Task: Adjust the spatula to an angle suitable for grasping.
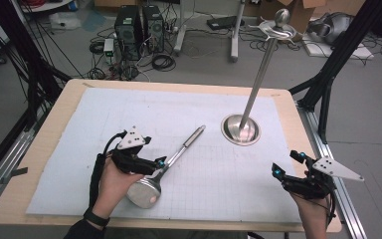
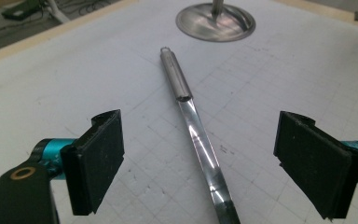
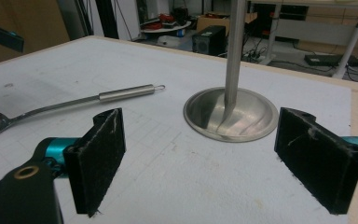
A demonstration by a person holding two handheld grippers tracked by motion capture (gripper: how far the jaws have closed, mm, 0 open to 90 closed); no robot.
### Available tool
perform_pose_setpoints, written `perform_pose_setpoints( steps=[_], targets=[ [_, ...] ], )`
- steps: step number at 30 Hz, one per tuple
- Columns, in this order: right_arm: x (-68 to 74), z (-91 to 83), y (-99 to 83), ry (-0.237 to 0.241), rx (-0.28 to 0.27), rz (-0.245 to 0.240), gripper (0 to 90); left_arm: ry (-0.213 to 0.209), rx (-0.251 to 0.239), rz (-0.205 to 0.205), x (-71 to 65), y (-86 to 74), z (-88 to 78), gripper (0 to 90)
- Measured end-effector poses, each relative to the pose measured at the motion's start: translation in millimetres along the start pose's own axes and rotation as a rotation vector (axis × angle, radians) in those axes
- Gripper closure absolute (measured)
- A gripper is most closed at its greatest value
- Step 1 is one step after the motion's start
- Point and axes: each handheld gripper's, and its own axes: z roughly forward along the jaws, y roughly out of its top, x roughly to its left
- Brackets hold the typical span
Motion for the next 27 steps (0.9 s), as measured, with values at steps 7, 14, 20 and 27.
perform_pose_setpoints(
  steps=[7, 14, 20, 27],
  targets=[
    [-1.0, 0.1, -0.3, -0.001, 0.000, 0.003, 15.3, 0.005, 0.066, -0.021, -3.5, -0.2, 17.3, 16.5],
    [-1.6, 0.6, -1.0, -0.003, 0.002, 0.008, 15.3, 0.002, 0.167, -0.037, -6.5, -2.2, 34.8, 17.1],
    [-1.9, 1.7, -1.6, -0.002, 0.001, 0.006, 15.3, 0.007, 0.211, -0.037, -8.5, -4.1, 44.3, 20.3],
    [-2.8, 1.8, -2.4, -0.003, 0.005, 0.011, 15.3, 0.014, 0.263, -0.045, -13.8, -6.1, 56.9, 25.3]
  ],
)
